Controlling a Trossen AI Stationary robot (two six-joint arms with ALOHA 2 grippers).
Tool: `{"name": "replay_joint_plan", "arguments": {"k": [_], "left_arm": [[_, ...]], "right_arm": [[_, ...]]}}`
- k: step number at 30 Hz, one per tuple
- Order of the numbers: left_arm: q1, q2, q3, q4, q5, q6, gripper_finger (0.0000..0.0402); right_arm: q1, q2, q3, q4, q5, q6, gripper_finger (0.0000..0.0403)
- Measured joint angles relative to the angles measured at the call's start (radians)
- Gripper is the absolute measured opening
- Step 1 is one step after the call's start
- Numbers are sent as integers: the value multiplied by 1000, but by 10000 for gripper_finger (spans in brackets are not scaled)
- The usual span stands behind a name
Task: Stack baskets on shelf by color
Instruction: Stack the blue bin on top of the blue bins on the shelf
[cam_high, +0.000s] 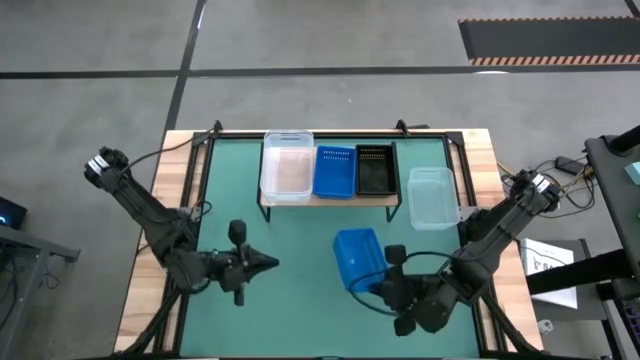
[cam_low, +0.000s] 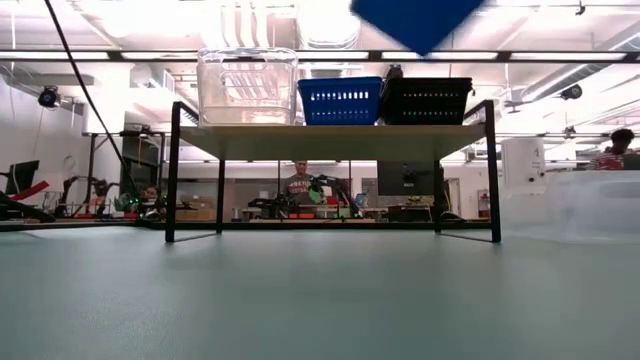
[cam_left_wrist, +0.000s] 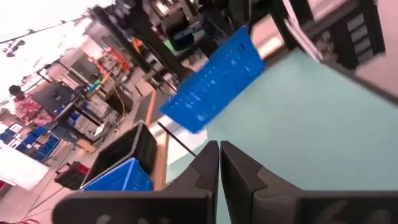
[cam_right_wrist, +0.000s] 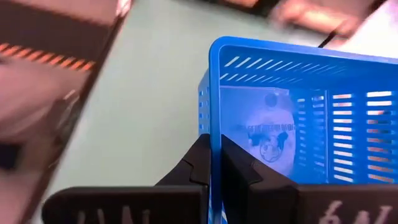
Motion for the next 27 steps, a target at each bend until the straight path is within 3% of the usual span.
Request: {"name": "replay_joint_plan", "arguments": {"k": [6, 10, 20, 27], "left_arm": [[0, -78, -73, 55, 0, -2, 0], [0, -104, -104, 70, 0, -6, 0], [0, -113, -126, 81, 0, 10, 0], [0, -123, -128, 81, 0, 27, 0]], "right_arm": [[-73, 0, 93, 13, 206, -164, 9], [-191, 0, 110, 23, 224, -244, 9], [-540, 0, 111, 121, 17, -359, 9], [-670, 5, 111, 104, -57, -350, 9]]}}
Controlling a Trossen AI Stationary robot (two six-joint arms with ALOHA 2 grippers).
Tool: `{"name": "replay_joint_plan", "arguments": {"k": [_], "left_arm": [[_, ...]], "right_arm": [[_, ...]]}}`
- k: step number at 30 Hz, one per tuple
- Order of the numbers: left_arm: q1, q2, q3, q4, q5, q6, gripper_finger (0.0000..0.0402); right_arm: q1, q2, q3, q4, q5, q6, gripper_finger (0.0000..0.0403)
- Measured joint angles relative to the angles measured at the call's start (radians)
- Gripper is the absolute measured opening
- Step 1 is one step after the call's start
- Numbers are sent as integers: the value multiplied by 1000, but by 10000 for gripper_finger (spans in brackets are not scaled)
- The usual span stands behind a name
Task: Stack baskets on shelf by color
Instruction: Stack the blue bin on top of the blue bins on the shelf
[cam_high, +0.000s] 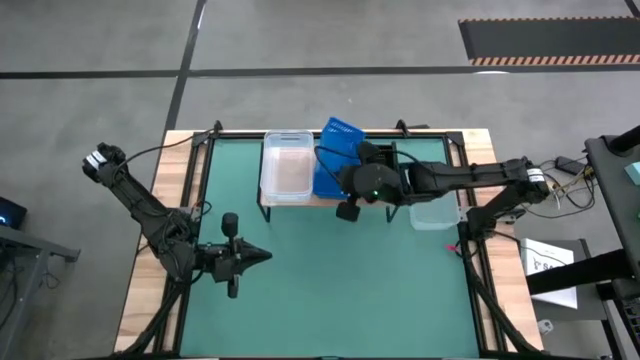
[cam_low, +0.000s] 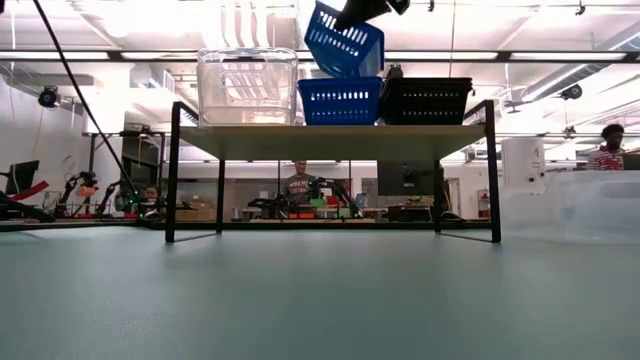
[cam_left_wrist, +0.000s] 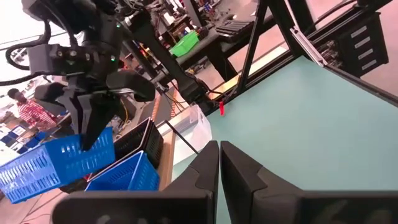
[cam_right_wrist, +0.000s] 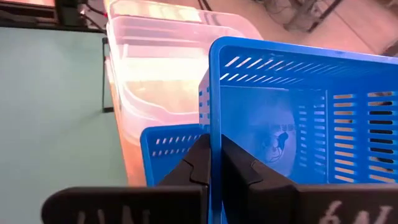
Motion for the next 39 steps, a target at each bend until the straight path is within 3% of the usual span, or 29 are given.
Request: {"name": "replay_joint_plan", "arguments": {"k": [5, 19, 32, 39], "left_arm": [[0, -2, 0, -4, 0, -1, 0], [0, -2, -15, 11, 0, -10, 0], [0, -2, -14, 19, 0, -9, 0], [0, -2, -15, 19, 0, -9, 0]], "right_arm": [[-24, 0, 0, -1, -76, 0, 9], [-28, 48, -3, -54, -71, 3, 11], [-28, 49, 0, -56, -68, 10, 91], [-21, 48, 67, -55, -71, 2, 111]]}}
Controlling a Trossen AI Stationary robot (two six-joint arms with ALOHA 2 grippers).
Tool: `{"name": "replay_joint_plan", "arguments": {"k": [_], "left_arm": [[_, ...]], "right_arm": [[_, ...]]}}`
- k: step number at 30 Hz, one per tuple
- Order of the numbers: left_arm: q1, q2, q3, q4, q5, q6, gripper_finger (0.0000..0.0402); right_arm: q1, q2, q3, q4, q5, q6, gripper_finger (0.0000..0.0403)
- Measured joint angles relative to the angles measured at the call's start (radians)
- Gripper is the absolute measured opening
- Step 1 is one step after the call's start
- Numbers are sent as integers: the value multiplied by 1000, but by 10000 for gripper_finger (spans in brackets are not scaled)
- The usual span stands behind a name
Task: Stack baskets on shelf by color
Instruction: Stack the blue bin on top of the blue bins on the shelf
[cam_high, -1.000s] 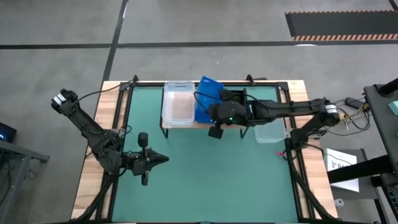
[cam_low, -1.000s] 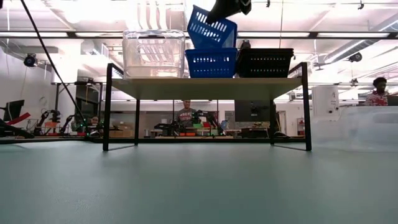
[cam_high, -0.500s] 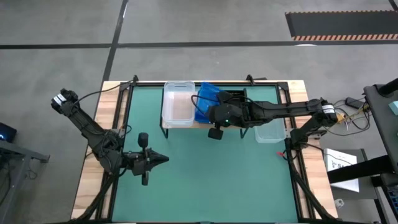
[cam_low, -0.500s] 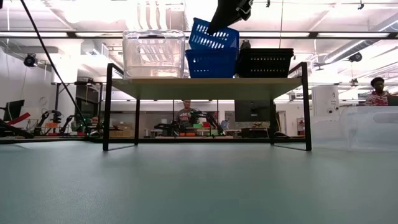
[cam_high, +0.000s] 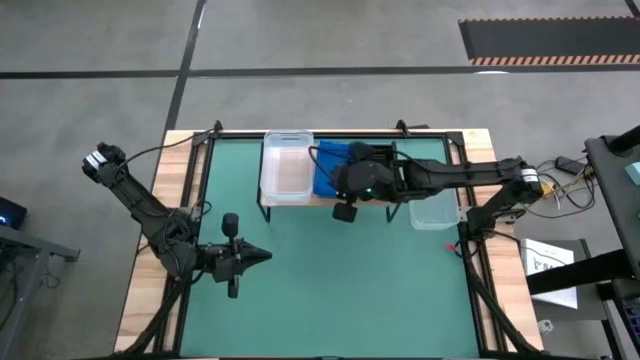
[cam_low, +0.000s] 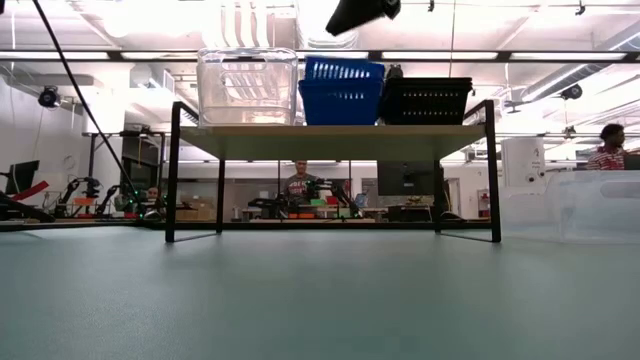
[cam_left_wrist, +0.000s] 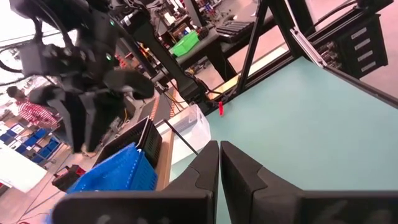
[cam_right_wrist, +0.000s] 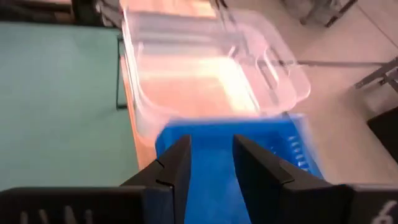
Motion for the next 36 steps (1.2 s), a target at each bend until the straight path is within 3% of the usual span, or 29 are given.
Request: {"name": "replay_joint_plan", "arguments": {"k": [10, 15, 20, 27, 36], "left_arm": [[0, 0, 0, 0, 0, 0, 0], [0, 0, 0, -1, 0, 0, 0], [0, 0, 0, 0, 0, 0, 0], [0, 0, 0, 0, 0, 0, 0], [0, 0, 0, 0, 0, 0, 0]], "right_arm": [[-3, 30, 16, 91, 3, -57, 50], [-3, 61, 16, 18, -94, -56, 14], [-2, 66, 16, -101, -189, 4, 9], [-3, 66, 14, -285, -205, 84, 9], [-3, 66, 14, -321, -187, 99, 9]]}}
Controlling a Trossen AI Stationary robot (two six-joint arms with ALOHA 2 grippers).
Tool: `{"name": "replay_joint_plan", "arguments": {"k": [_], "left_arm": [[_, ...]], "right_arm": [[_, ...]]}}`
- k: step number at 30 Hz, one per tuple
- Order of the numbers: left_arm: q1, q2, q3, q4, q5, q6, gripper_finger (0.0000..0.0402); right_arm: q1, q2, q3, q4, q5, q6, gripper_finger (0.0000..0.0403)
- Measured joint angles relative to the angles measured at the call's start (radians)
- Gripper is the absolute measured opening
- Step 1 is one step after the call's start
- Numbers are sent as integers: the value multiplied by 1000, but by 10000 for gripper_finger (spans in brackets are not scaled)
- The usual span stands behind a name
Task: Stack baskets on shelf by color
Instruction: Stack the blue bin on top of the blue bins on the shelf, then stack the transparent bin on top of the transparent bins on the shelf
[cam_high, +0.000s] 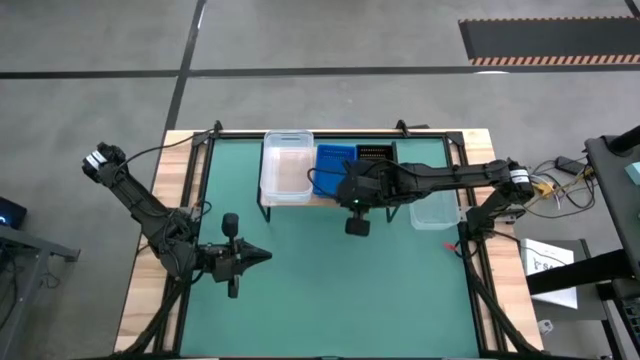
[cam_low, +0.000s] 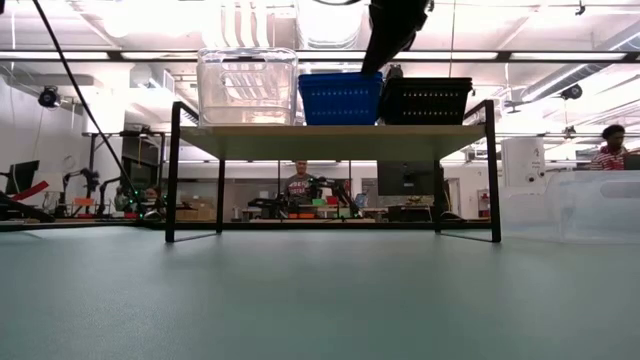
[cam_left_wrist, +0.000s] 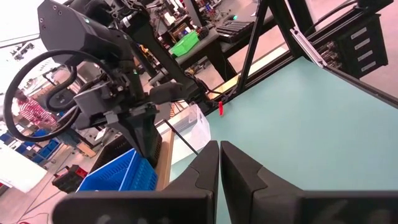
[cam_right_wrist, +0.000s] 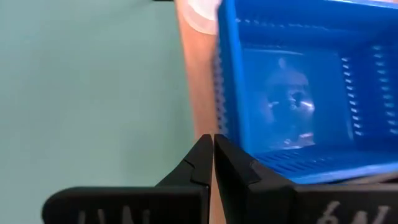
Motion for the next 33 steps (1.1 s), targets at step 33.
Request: {"name": "replay_joint_plan", "arguments": {"k": [33], "left_arm": [[0, 0, -1, 0, 0, 0, 0]], "right_arm": [[103, -40, -1, -84, -93, 60, 8]]}}
